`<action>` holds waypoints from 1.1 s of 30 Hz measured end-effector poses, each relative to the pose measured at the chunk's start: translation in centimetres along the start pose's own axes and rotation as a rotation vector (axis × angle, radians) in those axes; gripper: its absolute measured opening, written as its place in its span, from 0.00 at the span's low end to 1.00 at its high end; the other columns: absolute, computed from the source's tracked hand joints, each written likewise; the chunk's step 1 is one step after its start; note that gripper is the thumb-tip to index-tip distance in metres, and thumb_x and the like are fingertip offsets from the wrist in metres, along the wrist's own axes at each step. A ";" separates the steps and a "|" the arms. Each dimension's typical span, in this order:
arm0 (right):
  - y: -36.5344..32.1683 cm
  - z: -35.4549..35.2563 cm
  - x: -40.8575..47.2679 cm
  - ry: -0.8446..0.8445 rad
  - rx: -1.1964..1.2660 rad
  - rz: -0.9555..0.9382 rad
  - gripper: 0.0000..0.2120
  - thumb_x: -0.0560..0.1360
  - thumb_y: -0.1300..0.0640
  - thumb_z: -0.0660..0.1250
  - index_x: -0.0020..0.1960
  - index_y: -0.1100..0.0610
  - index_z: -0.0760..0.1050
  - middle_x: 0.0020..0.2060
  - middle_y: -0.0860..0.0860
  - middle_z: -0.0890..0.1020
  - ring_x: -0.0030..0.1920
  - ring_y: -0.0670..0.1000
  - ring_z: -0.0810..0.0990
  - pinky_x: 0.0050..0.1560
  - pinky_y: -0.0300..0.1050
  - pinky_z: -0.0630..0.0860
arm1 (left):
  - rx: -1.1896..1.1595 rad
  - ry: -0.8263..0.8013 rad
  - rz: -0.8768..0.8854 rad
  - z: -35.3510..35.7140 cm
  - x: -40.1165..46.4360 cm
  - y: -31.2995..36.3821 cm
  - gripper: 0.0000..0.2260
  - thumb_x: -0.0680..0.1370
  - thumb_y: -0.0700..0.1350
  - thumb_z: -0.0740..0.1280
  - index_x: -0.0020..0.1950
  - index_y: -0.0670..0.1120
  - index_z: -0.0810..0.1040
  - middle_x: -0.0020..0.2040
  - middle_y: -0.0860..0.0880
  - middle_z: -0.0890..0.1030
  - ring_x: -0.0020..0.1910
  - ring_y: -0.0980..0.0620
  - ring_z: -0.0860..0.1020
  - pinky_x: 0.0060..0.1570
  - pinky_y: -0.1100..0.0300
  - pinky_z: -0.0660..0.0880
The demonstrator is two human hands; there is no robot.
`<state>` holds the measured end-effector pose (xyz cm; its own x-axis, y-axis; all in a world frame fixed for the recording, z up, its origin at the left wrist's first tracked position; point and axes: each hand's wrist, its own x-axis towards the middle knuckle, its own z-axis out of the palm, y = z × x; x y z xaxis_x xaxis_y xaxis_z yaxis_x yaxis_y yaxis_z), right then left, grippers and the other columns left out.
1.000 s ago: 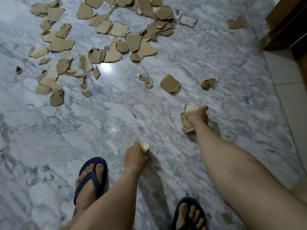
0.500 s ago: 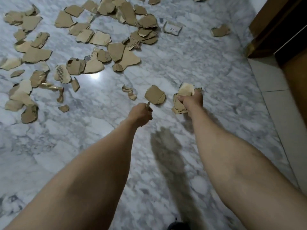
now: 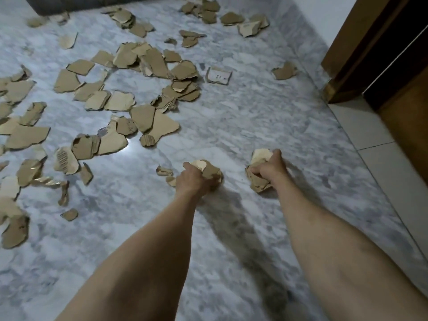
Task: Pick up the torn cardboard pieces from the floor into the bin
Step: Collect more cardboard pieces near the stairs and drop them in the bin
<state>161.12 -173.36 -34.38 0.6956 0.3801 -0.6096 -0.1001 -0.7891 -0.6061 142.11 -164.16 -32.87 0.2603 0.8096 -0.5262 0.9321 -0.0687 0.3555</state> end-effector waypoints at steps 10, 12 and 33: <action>-1.5 1.9 0.1 0.160 -0.386 0.048 0.36 0.67 0.48 0.81 0.67 0.55 0.65 0.70 0.59 0.55 0.69 0.64 0.59 0.49 0.50 0.66 | 0.021 0.079 0.045 0.7 4.0 -2.0 0.26 0.72 0.56 0.74 0.61 0.42 0.70 0.58 0.41 0.78 0.62 0.38 0.75 0.55 0.47 0.72; -1.5 2.1 0.1 0.159 -0.359 0.084 0.37 0.67 0.49 0.81 0.68 0.55 0.64 0.69 0.59 0.57 0.68 0.64 0.61 0.48 0.50 0.66 | 0.008 0.052 0.096 -0.1 4.6 -2.3 0.21 0.73 0.52 0.73 0.59 0.43 0.72 0.56 0.41 0.79 0.59 0.39 0.76 0.52 0.48 0.72; -14.6 20.8 -8.7 -0.400 -0.444 -0.195 0.38 0.69 0.63 0.76 0.74 0.55 0.64 0.70 0.58 0.71 0.66 0.60 0.73 0.54 0.48 0.74 | -0.098 -0.495 -0.210 -24.9 10.2 -20.0 0.04 0.79 0.33 0.63 0.51 0.33 0.76 0.41 0.37 0.80 0.35 0.42 0.81 0.44 0.46 0.83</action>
<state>141.71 -155.10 -30.89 0.3430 0.6206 -0.7052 0.3664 -0.7796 -0.5079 119.83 -139.99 -26.12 0.1802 0.4271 -0.8861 0.9552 0.1390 0.2613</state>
